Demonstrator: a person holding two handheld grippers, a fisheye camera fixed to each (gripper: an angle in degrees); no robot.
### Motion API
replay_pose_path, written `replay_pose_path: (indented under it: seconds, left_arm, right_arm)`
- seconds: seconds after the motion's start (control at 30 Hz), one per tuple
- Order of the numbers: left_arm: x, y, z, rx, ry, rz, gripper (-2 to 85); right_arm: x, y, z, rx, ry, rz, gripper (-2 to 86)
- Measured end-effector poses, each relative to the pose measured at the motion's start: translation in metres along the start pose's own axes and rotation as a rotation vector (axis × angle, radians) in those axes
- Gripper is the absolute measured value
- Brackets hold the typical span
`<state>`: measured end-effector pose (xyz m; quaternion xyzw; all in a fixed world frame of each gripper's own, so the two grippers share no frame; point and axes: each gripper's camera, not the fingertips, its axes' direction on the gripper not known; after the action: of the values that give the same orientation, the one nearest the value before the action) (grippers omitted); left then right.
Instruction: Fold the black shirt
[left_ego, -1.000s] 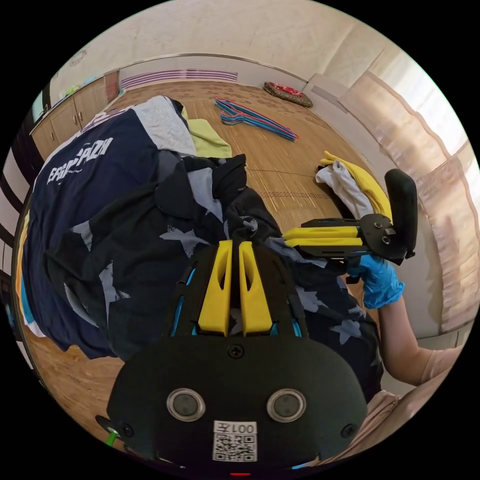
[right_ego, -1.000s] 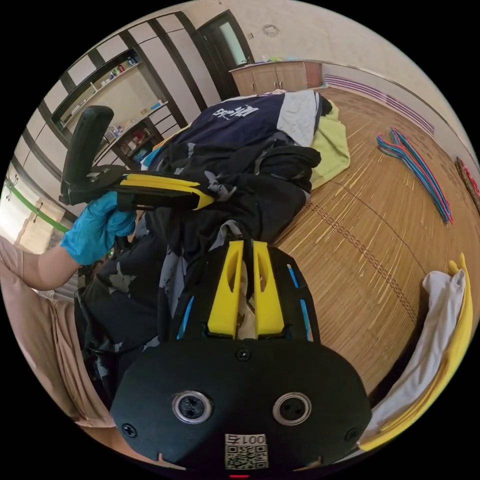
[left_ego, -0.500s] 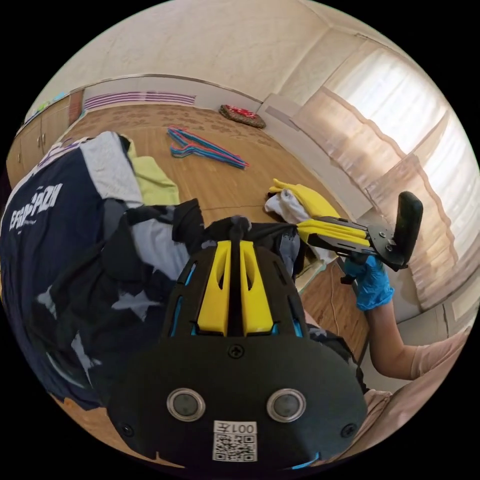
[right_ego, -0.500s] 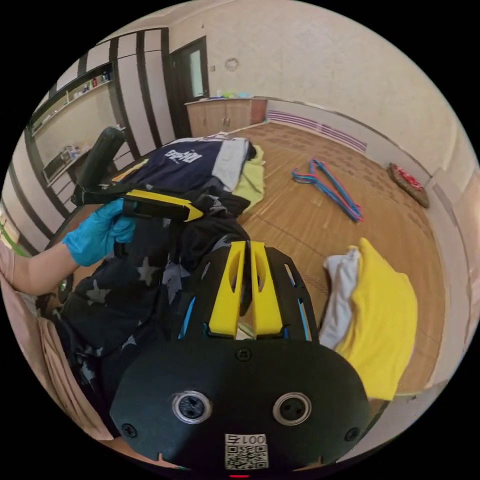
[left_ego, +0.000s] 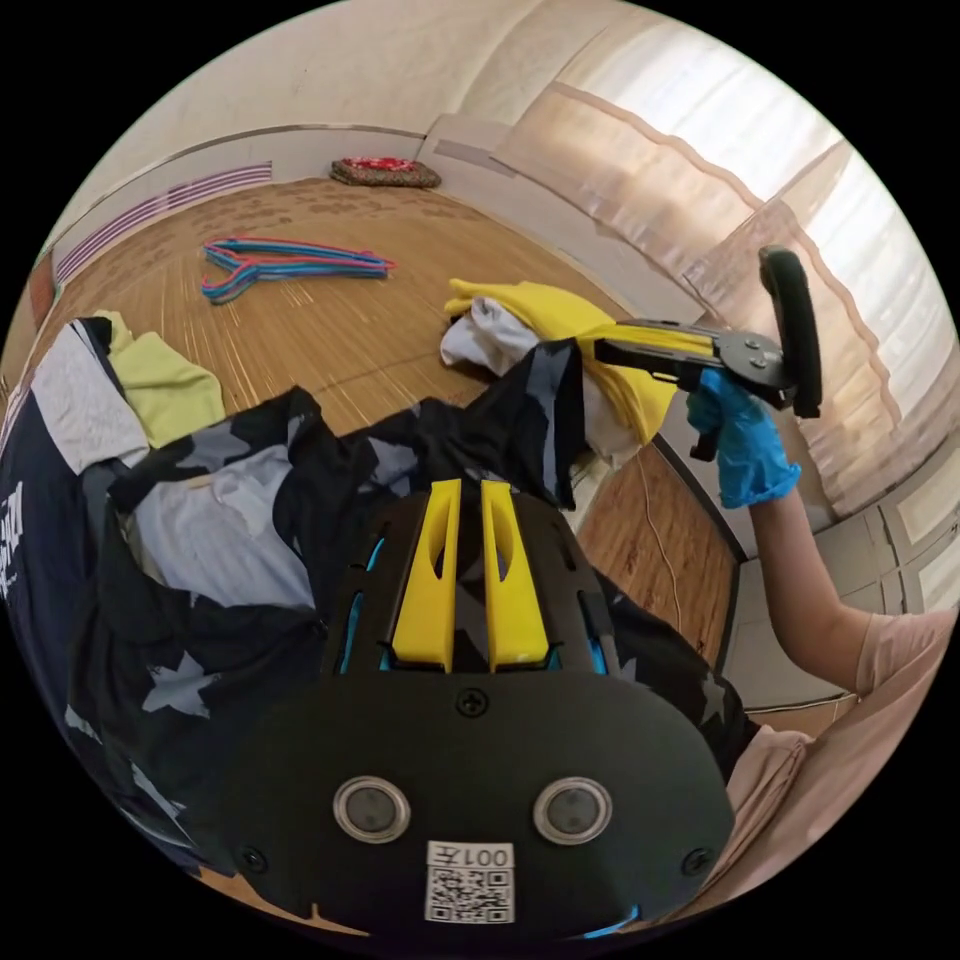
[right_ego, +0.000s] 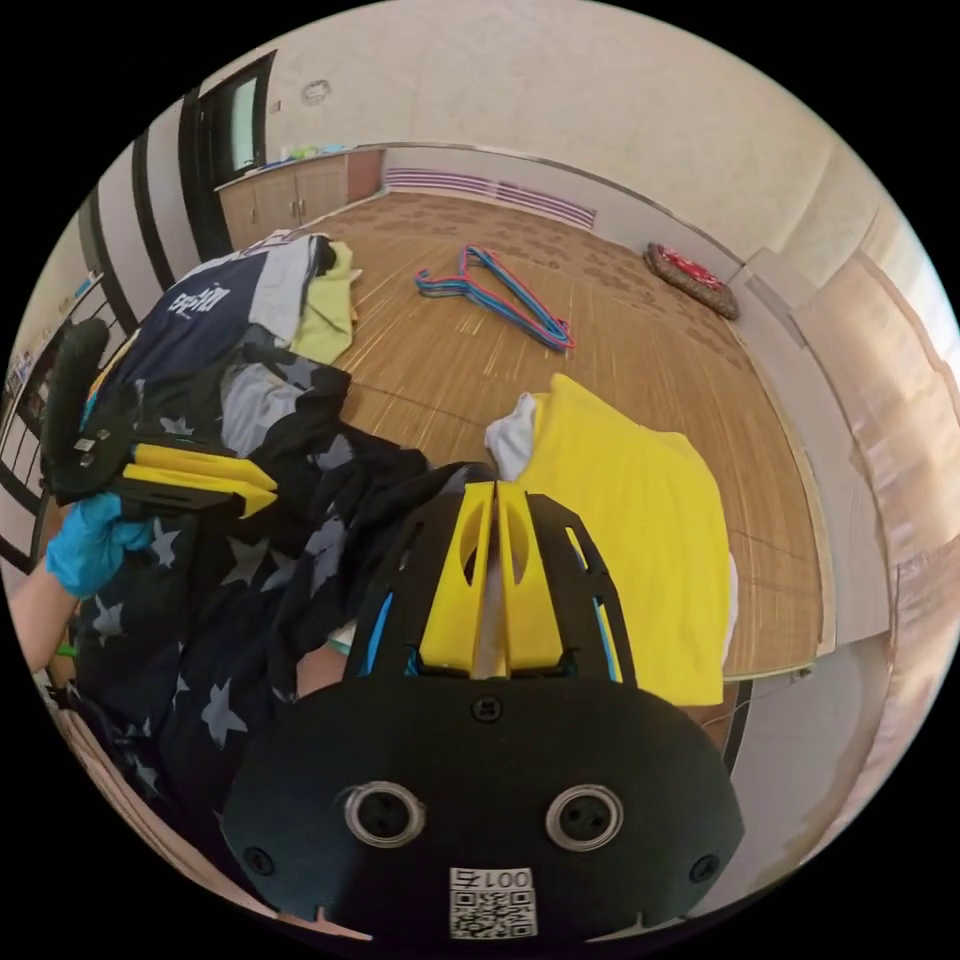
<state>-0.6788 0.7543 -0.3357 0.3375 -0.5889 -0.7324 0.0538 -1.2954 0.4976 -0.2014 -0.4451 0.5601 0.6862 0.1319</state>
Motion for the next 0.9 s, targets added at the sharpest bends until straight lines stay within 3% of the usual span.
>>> replay_pose_path:
  seconds: [0.27,0.47,0.73,0.9]
  left_arm:
    - [-0.010,0.015,0.029,-0.072,0.042,-0.050,0.2]
    - [-0.008,0.015,0.042,-0.097,0.034,-0.038,0.2]
    - [-0.006,0.018,0.054,-0.123,-0.035,-0.009,-0.8]
    - [-0.005,0.021,0.058,-0.118,-0.041,-0.002,-1.1]
  right_arm:
    - [-0.026,0.035,-0.002,-0.015,-0.135,0.025,3.0]
    - [-0.051,0.052,0.046,-0.152,-0.176,-0.009,5.3]
    - [-0.063,0.082,0.011,-0.080,0.121,0.006,1.4]
    - [-0.051,0.113,0.010,-0.125,0.140,0.103,1.1]
